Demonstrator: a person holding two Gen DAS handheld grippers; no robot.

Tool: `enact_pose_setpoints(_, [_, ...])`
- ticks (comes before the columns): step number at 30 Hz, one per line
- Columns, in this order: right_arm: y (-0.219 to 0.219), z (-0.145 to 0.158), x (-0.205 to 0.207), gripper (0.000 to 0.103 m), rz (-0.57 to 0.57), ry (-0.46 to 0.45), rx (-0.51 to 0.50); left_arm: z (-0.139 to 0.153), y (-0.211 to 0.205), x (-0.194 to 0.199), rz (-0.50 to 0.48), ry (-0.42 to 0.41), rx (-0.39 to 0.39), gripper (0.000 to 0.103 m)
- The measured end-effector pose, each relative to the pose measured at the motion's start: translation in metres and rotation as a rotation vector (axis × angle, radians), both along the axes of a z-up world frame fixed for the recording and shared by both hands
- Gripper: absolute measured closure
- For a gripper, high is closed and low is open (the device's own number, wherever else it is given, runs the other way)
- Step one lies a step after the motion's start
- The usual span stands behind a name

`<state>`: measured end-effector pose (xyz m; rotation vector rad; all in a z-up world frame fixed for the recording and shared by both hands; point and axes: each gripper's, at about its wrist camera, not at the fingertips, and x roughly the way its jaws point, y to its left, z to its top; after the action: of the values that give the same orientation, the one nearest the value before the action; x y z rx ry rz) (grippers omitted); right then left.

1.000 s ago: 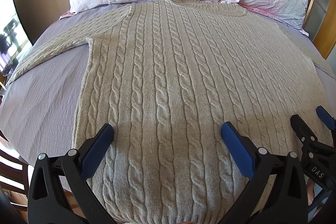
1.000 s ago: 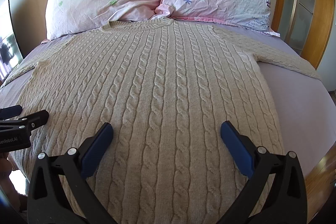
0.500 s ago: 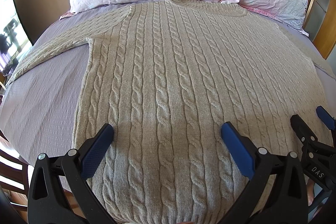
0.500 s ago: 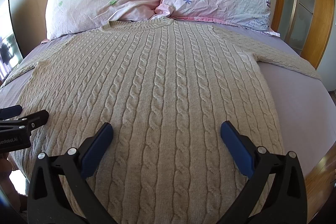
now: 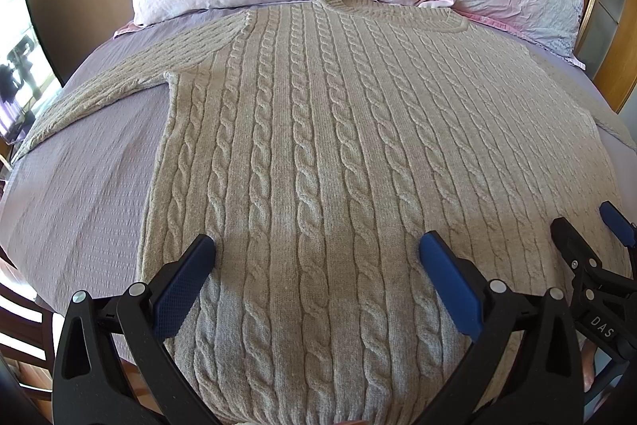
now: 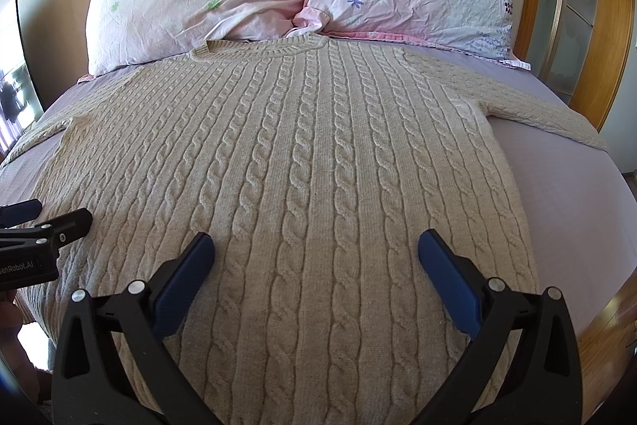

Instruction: Fold small clothes

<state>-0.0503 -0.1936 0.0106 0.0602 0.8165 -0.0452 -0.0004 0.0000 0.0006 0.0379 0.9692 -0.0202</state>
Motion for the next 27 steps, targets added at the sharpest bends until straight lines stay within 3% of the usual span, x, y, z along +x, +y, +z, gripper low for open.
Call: enact_pose_setpoints(27, [0.0016, -0.0013, 0.0013, 0.002, 0.0, 0.0, 0.0, 0.0001, 0.0, -0.0001, 0.0, -0.003, 0.0, 0.001])
